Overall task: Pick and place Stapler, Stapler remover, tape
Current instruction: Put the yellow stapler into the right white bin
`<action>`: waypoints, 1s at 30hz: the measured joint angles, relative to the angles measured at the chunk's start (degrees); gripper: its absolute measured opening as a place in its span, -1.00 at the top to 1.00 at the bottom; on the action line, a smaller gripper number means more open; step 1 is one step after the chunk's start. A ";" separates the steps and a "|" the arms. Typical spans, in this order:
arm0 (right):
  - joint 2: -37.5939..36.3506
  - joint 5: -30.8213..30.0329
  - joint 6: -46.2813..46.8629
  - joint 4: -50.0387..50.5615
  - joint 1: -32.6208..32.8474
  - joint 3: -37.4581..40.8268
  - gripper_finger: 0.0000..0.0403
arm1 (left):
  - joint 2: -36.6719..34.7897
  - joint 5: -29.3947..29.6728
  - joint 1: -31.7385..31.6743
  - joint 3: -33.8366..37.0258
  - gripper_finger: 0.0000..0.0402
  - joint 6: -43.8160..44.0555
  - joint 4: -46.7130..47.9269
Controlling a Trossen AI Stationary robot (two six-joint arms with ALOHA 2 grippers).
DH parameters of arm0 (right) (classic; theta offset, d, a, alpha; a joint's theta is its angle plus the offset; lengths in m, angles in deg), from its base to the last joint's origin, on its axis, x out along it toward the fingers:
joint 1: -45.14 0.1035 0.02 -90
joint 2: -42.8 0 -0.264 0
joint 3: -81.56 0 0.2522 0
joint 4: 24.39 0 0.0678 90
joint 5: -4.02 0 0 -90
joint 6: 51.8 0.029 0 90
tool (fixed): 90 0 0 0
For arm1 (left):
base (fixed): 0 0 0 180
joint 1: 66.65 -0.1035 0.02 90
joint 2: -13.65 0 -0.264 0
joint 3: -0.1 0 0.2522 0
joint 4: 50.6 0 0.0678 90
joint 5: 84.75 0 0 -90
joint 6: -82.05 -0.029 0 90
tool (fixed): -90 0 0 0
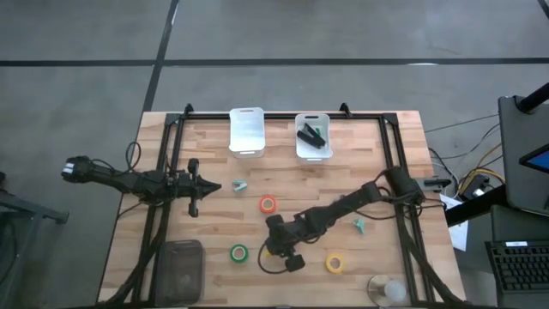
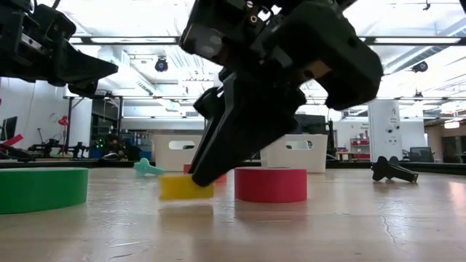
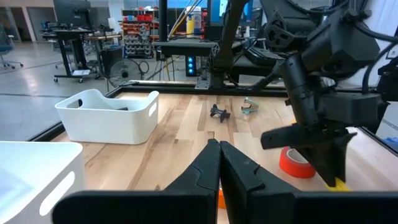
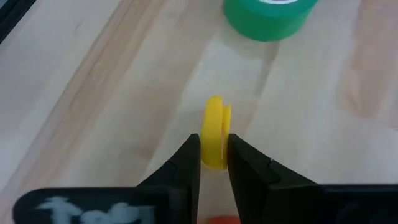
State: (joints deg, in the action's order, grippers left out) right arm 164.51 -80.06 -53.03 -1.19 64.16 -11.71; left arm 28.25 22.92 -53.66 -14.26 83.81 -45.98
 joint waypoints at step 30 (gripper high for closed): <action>-28.49 -21.38 3.44 17.78 -28.88 10.11 0.68 | 0.19 0.00 -0.02 0.00 0.94 0.00 0.78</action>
State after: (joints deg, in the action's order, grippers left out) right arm 136.02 -101.44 -49.59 16.59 35.28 -1.60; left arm 28.44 22.92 -53.67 -14.26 83.81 -45.20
